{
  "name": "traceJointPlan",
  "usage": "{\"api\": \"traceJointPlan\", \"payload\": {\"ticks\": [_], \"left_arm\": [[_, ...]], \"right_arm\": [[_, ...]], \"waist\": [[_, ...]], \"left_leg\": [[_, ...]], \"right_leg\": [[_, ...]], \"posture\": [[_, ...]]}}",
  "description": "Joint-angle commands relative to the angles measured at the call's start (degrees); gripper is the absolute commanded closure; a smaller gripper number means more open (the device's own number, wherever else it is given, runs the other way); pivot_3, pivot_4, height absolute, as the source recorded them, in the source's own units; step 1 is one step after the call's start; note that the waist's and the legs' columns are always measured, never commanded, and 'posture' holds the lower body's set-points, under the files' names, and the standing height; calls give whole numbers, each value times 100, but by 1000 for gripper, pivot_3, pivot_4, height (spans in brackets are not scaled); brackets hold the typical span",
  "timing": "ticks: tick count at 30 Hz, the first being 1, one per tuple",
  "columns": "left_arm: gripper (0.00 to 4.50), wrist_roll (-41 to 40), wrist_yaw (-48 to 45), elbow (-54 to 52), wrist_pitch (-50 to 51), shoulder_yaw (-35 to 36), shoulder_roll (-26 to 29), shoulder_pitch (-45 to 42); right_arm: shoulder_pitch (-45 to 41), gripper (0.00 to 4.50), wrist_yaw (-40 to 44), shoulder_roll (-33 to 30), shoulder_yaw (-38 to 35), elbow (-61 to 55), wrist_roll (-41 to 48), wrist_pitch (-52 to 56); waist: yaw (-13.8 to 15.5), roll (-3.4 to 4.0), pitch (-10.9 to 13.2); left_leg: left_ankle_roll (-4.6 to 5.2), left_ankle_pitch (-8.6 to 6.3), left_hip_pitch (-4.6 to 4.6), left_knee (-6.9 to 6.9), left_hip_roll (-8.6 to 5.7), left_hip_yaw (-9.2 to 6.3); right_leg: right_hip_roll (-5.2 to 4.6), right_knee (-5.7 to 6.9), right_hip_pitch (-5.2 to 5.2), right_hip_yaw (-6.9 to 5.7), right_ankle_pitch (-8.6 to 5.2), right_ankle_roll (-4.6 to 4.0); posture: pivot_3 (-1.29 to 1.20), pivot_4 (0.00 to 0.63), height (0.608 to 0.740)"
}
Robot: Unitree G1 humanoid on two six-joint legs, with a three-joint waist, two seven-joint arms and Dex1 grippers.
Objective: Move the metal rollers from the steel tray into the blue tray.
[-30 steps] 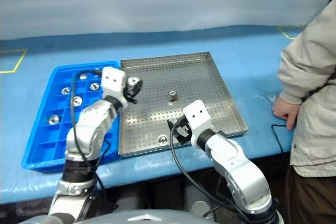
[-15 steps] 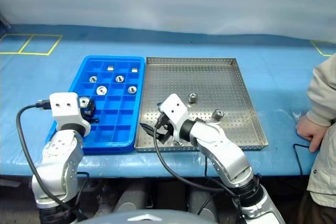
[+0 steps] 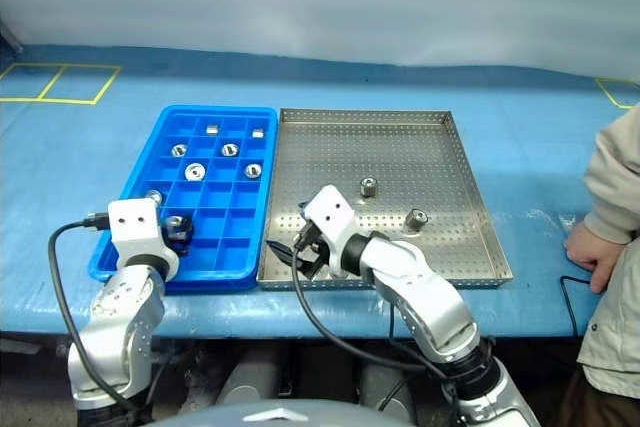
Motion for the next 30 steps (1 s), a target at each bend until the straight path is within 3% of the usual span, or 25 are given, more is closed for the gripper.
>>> {"api": "traceJointPlan", "payload": {"ticks": [1,6,12,19,23,26,30], "left_arm": [[15,-172,-175,-47,-141,-64,87,-383],[15,-827,-1109,22,-81,-380,454,-946],[15,-1450,-2458,377,66,-1197,1326,-1416],[15,-2392,-3247,1009,1686,-1663,1732,-2344],[15,-2673,-3616,1171,1896,-1870,1929,-2743],[15,-2397,-3608,1252,1592,-2232,2149,-2853],[15,-1745,-3509,1219,39,-2605,2254,-2577]], "right_arm": [[104,0,-130,-10,-141,-424,-7,-6],[574,0,-459,-144,-652,-989,75,316],[1207,0,-909,-331,-1362,-1621,26,869],[1586,0,-1439,-292,-1703,-1991,-121,1260],[1694,0,-1615,-213,-1619,-2066,-192,1274],[1764,0,-1716,-166,-1543,-2090,-266,1221],[1605,0,-2176,143,-1705,-1791,-479,1428]], "waist": [[-9,0,0],[-84,0,0],[-299,8,4],[-578,9,5],[-718,10,5],[-815,11,5],[-873,14,5]], "left_leg": [[0,0,-2,0,0,-2],[1,-1,-7,0,-3,-2],[2,-3,-5,0,-2,6],[2,-2,-2,1,1,8],[2,-2,-1,-1,0,8],[2,-2,2,-3,0,10],[2,-2,5,-4,1,13]], "right_leg": [[0,0,-1,-2,-1,-1],[0,-3,-2,-6,-1,-2],[2,0,-5,0,-3,-4],[13,4,-6,6,-4,-3],[18,4,-6,13,-4,-1],[21,4,-6,20,-4,0],[20,5,-7,27,-4,0]], "posture": [[120,150,740],[43,150,740],[-49,150,740],[-142,150,740],[-179,150,740],[-192,150,740],[-192,150,740]]}}
